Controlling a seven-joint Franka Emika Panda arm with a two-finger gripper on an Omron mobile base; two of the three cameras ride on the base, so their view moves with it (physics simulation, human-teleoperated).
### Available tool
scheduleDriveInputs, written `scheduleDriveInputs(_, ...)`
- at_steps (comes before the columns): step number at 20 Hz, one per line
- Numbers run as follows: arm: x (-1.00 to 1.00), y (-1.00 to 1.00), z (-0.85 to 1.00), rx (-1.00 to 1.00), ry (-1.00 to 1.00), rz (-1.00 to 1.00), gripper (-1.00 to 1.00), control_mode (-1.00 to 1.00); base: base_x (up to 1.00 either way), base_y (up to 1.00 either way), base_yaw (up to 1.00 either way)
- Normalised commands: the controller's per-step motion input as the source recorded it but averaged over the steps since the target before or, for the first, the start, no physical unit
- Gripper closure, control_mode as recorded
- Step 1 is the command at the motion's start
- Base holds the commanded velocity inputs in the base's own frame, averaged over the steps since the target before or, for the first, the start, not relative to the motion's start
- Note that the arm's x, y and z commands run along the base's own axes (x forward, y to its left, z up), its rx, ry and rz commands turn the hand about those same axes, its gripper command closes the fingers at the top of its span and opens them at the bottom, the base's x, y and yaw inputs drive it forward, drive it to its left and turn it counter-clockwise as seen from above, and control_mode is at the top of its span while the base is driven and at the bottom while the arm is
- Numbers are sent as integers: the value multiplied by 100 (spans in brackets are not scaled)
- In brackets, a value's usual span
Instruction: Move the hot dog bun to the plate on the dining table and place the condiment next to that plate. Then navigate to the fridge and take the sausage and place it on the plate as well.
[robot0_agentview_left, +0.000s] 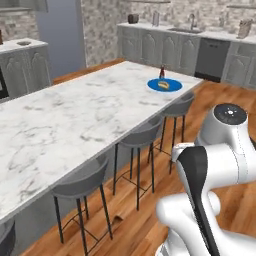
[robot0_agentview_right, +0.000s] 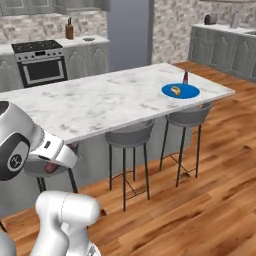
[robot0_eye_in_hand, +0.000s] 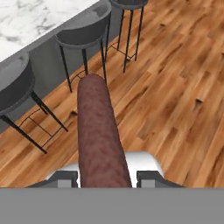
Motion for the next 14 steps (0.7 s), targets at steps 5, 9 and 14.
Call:
scheduleDriveInputs(5, 0, 0, 0, 0, 0, 0, 100, 100, 95, -94, 35)
scheduleDriveInputs(9, 0, 0, 0, 0, 0, 0, 100, 100, 91, -92, 36)
scheduleDriveInputs(14, 0, 0, 0, 0, 0, 0, 100, 100, 90, -82, 38)
